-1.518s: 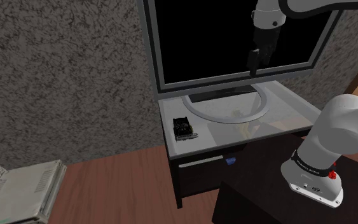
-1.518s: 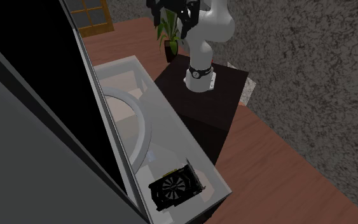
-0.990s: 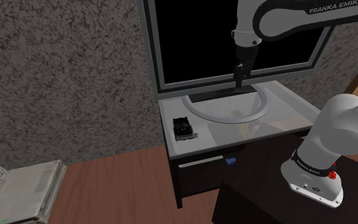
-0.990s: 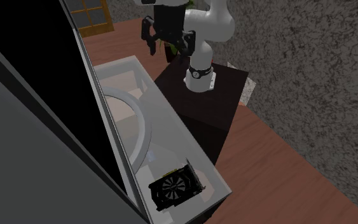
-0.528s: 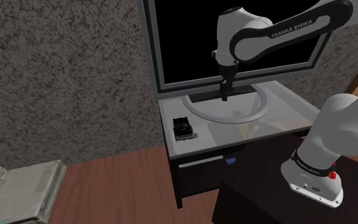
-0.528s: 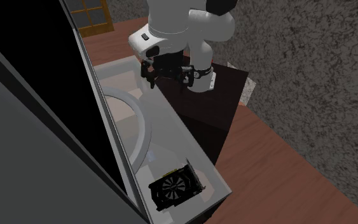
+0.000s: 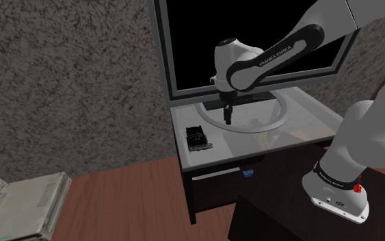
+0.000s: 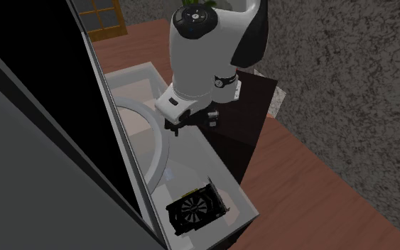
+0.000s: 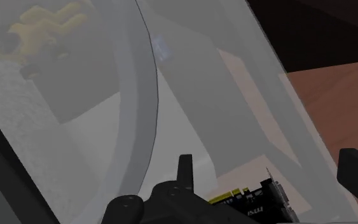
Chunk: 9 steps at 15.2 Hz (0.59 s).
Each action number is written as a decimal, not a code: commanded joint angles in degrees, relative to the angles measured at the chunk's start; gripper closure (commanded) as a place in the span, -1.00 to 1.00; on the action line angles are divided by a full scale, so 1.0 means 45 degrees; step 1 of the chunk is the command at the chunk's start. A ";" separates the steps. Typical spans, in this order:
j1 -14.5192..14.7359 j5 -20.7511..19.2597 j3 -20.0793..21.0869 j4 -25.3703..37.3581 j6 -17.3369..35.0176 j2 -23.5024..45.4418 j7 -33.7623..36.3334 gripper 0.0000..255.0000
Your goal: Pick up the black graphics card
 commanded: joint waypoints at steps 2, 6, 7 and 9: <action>0.0252 0.0125 0.0146 0.0315 0.0886 0.1331 -0.0724 -1.00; 0.0515 0.0230 0.0408 0.0926 0.1868 0.3125 -0.1649 -1.00; 0.0573 0.0241 0.0488 0.1100 0.2086 0.3569 -0.1868 -1.00; 0.0688 0.0242 0.0657 0.1470 0.2493 0.4451 -0.2288 -1.00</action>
